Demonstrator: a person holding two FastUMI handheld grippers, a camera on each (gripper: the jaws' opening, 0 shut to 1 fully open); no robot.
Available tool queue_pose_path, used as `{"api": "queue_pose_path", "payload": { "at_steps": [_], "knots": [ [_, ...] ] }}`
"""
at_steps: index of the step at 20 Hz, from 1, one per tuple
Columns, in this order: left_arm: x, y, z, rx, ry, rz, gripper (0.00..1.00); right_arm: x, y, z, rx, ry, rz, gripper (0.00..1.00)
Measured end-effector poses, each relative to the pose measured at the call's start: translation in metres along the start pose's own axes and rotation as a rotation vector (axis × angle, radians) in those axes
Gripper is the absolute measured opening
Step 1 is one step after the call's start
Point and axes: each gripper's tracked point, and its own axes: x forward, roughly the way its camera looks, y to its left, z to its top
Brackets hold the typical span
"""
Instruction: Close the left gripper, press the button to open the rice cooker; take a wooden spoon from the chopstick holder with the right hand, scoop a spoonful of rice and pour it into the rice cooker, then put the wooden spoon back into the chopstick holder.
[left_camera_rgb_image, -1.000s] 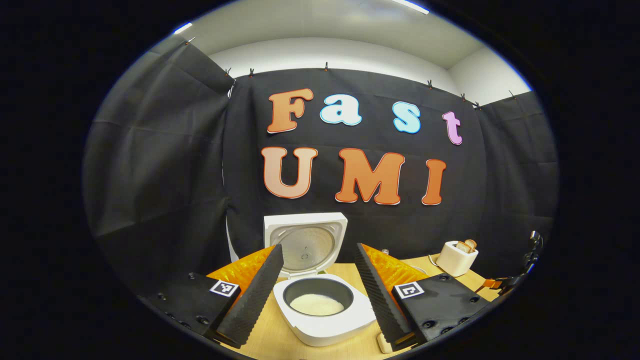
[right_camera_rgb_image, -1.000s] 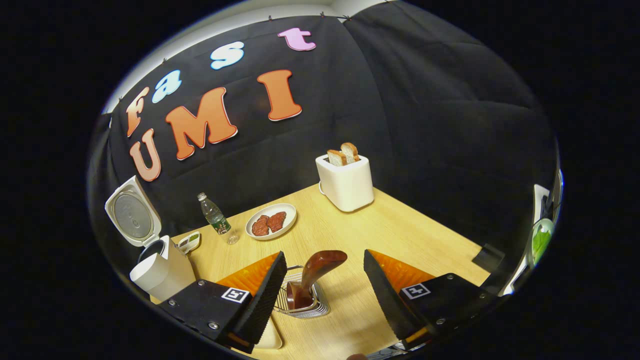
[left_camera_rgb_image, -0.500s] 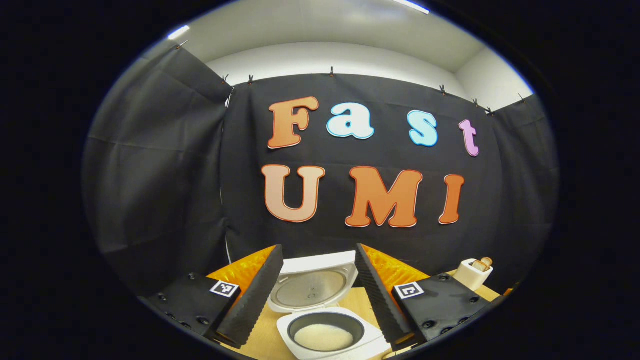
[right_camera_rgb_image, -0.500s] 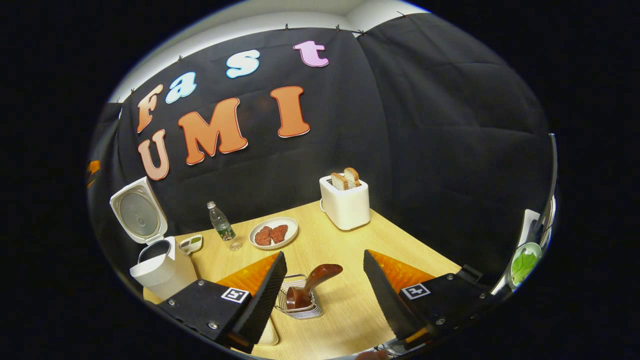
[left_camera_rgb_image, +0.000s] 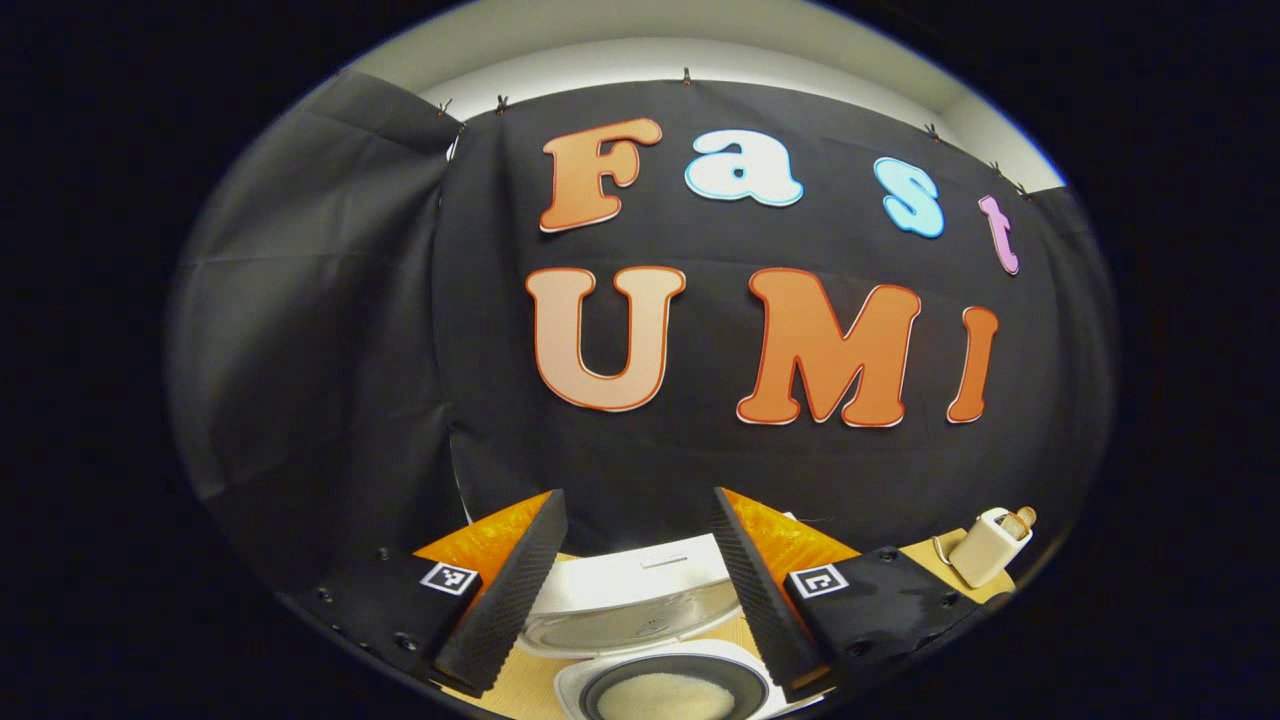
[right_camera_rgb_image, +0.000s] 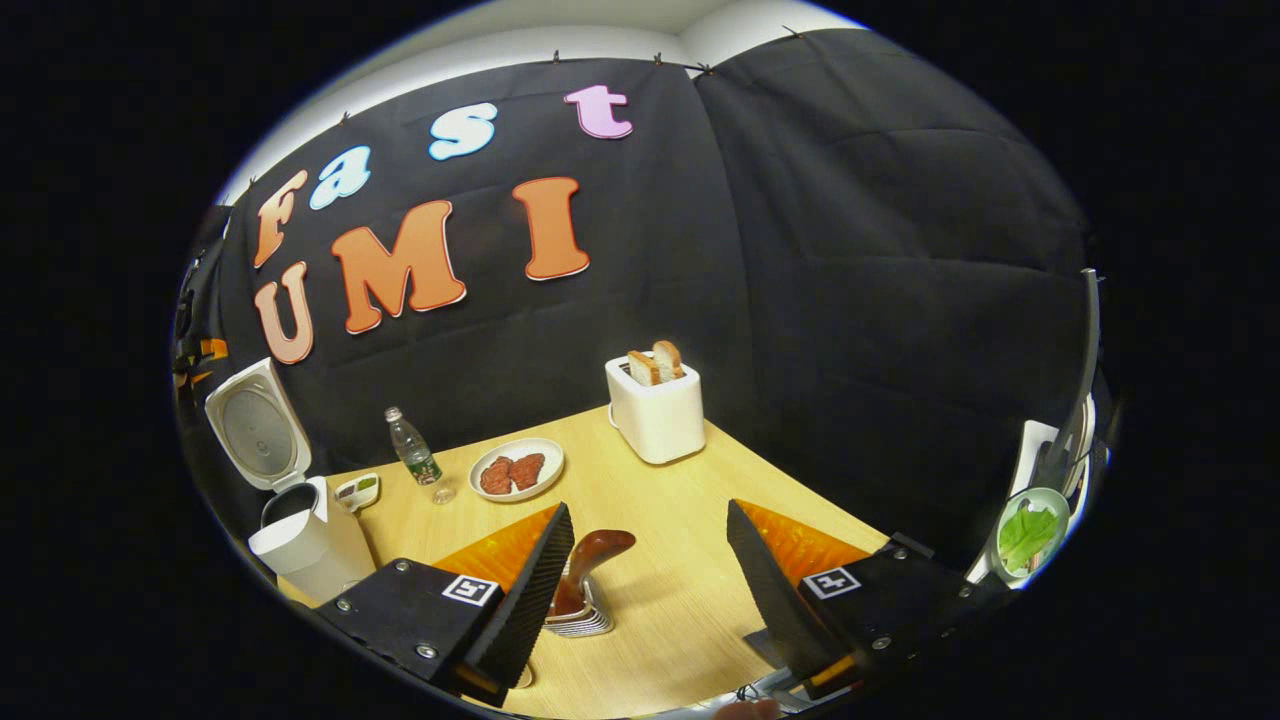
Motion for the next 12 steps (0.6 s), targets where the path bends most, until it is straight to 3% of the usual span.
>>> {"api": "queue_pose_path", "payload": {
  "at_steps": [6, 12],
  "knots": [
    [0.030, -0.004, -0.031, -0.005, 0.123, -0.018, 0.97, 0.000, 0.006, -0.004, 0.014, 0.008, 0.000, 0.95],
    [0.005, -0.014, -0.037, -0.016, 0.144, -0.067, 0.98, -0.011, 0.022, -0.007, -0.033, 0.011, 0.036, 0.95]
  ]
}}
